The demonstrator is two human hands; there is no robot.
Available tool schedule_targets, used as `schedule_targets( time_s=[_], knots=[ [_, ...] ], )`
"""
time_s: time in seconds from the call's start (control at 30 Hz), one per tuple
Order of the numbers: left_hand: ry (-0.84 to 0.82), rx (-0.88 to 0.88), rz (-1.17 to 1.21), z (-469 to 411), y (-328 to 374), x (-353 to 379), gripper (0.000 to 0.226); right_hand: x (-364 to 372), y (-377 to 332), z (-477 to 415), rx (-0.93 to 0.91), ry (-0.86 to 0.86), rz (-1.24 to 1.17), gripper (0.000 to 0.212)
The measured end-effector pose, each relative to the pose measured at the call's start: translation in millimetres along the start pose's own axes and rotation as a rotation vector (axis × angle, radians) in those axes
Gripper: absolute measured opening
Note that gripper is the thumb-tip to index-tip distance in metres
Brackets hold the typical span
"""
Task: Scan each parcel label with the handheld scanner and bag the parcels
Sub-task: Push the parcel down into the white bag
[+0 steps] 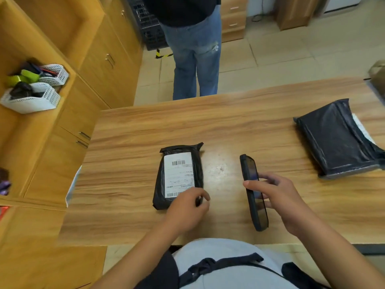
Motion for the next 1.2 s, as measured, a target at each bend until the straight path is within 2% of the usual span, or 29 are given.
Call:
schedule_targets(
  time_s=[0.07,0.13,0.27,0.33,0.47,0.6,0.77,0.8,0.83,0.9,1.0,1.07,1.1,1.2],
  knots=[
    [0.121,-0.061,0.036,-8,-11,-15,0.014,-3,3,4,0.008,0.005,-0.006,0.051],
    [0.219,-0.130,-0.020,-22,-24,-31,0.028,-4,6,8,0.018,0.016,-0.005,0.056],
    [0.159,-0.401,-0.293,-48,-28,-38,0.095,-4,9,13,0.025,0.031,0.007,0.061],
    [0.120,-0.504,-0.351,-59,-18,-29,0.112,-2,10,15,0.030,0.040,0.004,0.062],
    [0.113,-0.520,-0.483,-73,-12,-5,0.110,0,9,19,0.023,0.059,-0.027,0.057],
    [0.064,-0.392,-0.658,-72,-36,1,0.101,1,16,21,0.009,0.064,-0.039,0.056],
    [0.036,0.111,-0.872,-56,-89,-35,0.096,5,26,21,0.033,0.067,-0.064,0.052],
    [0.052,0.154,-0.920,-52,-100,-47,0.096,6,27,20,0.035,0.064,-0.073,0.049],
    [0.088,0.131,-0.943,-49,-108,-60,0.096,7,27,20,0.036,0.059,-0.075,0.047],
    [0.232,-0.057,-0.878,-44,-119,-82,0.087,11,27,21,0.033,0.046,-0.066,0.047],
    [0.500,-0.303,-0.471,-35,-117,-87,0.059,19,27,20,0.036,0.028,-0.050,0.047],
    [0.465,-0.395,-0.286,-30,-108,-70,0.046,26,26,18,0.042,0.014,-0.034,0.053],
    [0.398,-0.448,-0.263,-29,-105,-58,0.053,29,26,17,0.048,0.007,-0.026,0.057],
    [0.263,-0.544,-0.298,-34,-97,-24,0.100,40,23,17,0.057,-0.005,-0.006,0.061]
  ],
)
Point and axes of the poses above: each hand's wrist, its own z-axis away from the middle knuckle, its own x-axis out of the palm, y = z × x, the point moved 1 cm from there along -z, towards the middle knuckle, and after that the axes turned 10 degrees about -x, right-handed, at the moved point
